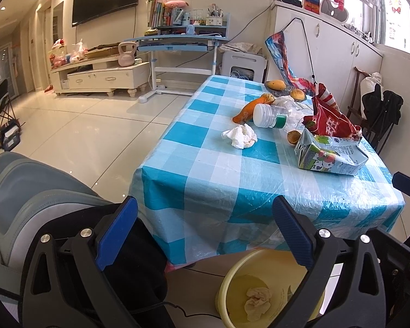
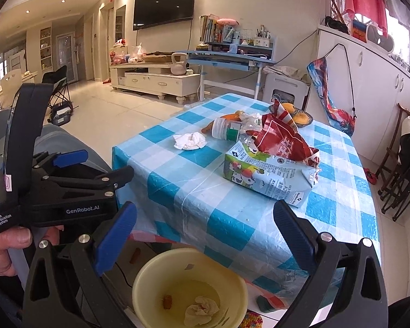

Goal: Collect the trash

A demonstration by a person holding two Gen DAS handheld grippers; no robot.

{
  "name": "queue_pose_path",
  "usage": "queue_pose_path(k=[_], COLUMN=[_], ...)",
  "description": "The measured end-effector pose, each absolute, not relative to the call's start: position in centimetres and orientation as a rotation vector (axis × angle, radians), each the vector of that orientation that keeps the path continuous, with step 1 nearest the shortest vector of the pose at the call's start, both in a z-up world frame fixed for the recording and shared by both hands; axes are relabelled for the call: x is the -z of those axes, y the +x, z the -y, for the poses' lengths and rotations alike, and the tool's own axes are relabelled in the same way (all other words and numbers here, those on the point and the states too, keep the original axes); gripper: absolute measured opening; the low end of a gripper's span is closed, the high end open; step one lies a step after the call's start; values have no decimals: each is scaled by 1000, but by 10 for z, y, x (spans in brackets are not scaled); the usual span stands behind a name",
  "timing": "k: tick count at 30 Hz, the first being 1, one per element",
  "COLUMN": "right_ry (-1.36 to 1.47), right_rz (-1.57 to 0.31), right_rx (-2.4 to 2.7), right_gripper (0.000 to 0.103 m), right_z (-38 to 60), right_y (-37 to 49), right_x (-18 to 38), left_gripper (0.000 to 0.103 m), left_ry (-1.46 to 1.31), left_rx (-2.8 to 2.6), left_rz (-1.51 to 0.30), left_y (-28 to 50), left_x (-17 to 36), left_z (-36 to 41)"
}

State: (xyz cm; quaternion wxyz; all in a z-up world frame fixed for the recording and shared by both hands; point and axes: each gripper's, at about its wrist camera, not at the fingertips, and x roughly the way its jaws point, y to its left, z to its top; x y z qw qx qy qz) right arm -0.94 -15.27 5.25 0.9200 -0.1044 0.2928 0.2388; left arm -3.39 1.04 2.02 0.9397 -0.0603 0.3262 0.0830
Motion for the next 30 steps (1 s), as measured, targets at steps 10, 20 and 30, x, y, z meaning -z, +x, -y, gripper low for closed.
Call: queue_pose_path(k=[10,20,30], right_ry=[-207,-209,-201], right_rz=[-612,-621,-636], right_rx=[-485,-482,-475], right_gripper=[96,96,96], right_z=[155,156,160], right_y=[-8,-8,-5], right_x=[-50,-48,-42], left_gripper=[95,95,95], left_ry=[-123,-123,-124], left_rx=[-169,-169,-169], left_rz=[-666,-667,-667], left_y=[-34,-34,-34], left_x=[-20,-20,-20], left_z=[-11,-11,-11])
